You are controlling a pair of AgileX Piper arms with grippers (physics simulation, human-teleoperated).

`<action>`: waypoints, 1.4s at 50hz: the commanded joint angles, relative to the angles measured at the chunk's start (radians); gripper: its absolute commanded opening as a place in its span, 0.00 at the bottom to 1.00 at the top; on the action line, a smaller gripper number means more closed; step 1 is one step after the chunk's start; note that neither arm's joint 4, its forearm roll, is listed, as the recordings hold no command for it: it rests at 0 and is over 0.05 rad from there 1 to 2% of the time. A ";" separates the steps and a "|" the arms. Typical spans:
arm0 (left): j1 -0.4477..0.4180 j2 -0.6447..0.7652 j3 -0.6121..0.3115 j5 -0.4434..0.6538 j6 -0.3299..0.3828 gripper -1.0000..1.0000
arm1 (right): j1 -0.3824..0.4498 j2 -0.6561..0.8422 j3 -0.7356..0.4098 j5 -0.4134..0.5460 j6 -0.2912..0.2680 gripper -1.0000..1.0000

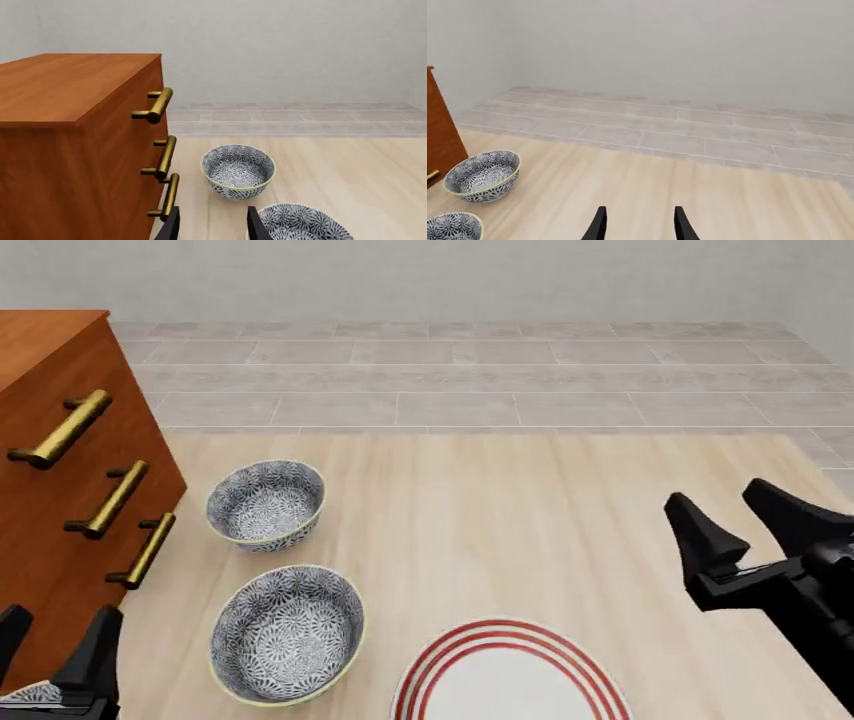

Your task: Pick up the bowl and put it in the front on the plate.

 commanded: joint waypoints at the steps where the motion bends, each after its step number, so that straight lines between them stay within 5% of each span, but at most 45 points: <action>1: 0.000 0.000 0.000 0.000 0.000 1.00 | 0.076 0.117 -0.082 -0.016 -0.007 1.00; 15: 0.000 0.000 0.000 0.000 0.000 1.00 | 0.172 0.299 -0.178 -0.042 -0.037 1.00; 24: 0.000 0.000 0.000 0.000 0.000 1.00 | 0.246 0.397 -0.237 -0.056 0.009 1.00; 41: 0.000 0.000 0.000 0.000 0.000 1.00 | 0.368 0.570 -0.393 -0.034 -0.055 1.00; 54: 0.000 0.000 0.000 0.000 0.000 1.00 | 0.415 0.657 -0.479 -0.001 0.043 1.00; 70: 0.000 0.000 0.000 0.000 0.000 1.00 | 0.466 0.744 -0.591 0.070 0.063 1.00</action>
